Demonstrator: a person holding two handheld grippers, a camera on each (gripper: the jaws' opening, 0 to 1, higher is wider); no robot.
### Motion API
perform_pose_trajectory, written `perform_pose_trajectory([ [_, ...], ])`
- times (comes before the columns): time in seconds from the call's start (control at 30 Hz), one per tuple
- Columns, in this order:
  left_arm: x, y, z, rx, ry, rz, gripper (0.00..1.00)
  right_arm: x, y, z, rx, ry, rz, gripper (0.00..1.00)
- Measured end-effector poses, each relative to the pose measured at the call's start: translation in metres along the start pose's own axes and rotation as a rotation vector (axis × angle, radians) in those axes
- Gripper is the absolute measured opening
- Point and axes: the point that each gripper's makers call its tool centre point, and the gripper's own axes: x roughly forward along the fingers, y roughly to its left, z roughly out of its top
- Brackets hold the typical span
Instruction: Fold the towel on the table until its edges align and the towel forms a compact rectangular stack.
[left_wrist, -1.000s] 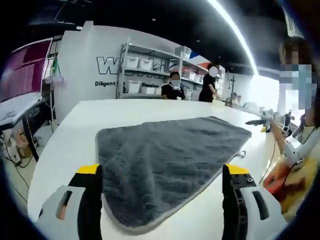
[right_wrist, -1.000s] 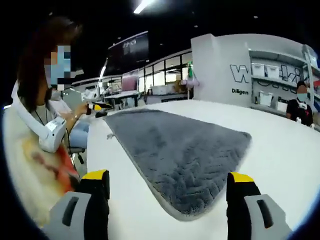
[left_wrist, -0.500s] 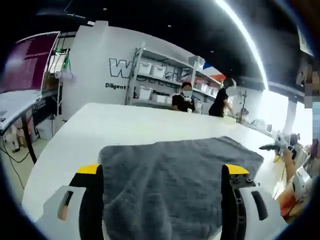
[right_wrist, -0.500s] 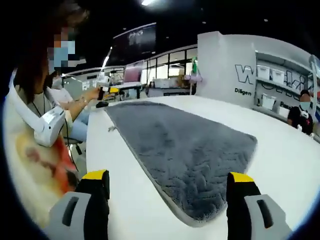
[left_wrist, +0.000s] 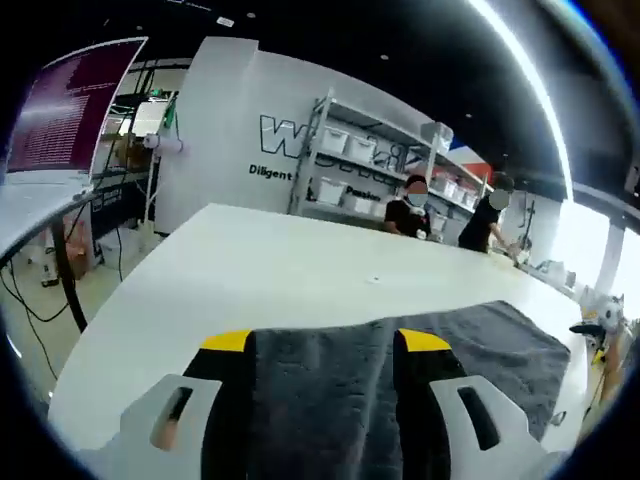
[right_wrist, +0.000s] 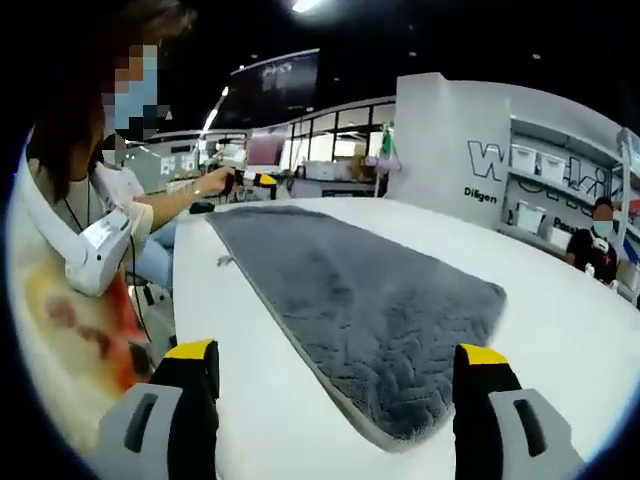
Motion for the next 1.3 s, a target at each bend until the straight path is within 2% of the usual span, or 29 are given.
perform_pose_trajectory([
  [0.1,0.016,0.014,-0.005,0.029,0.027,0.042,0.34,-0.003,-0.001,0.001,-0.01,-0.002,-0.002,0.98],
  [0.27,0.038,0.027,-0.017,0.024,0.078,0.077,0.26,-0.006,-0.001,-0.001,-0.015,0.004,-0.007,0.97],
  [0.33,0.047,0.035,-0.021,0.082,0.116,0.109,0.22,-0.006,-0.001,-0.002,-0.018,0.01,-0.012,0.97],
  [0.4,0.055,0.04,-0.024,0.09,0.128,0.134,0.21,-0.007,-0.002,-0.004,-0.025,0.018,-0.013,0.97],
  [0.53,0.068,0.045,-0.037,0.146,0.194,0.153,0.08,-0.011,-0.004,-0.005,-0.023,0.019,-0.013,0.97],
  [0.63,0.071,0.048,-0.05,0.162,0.246,0.167,0.07,-0.013,-0.005,-0.006,-0.017,0.019,-0.016,0.97],
  [0.67,0.072,0.049,-0.047,0.153,0.219,0.169,0.06,-0.013,-0.005,-0.007,-0.016,0.02,-0.017,0.97],
  [0.77,0.07,0.052,-0.046,0.157,0.221,0.179,0.01,-0.013,-0.005,-0.009,-0.016,0.026,-0.02,0.97],
  [1.07,0.068,0.057,-0.046,0.129,0.206,0.184,0.0,-0.01,-0.002,-0.012,-0.021,0.037,-0.003,0.97],
  [1.3,0.074,0.067,-0.043,0.115,0.202,0.199,0.0,-0.012,-0.002,-0.012,-0.02,0.04,-0.009,0.97],
])
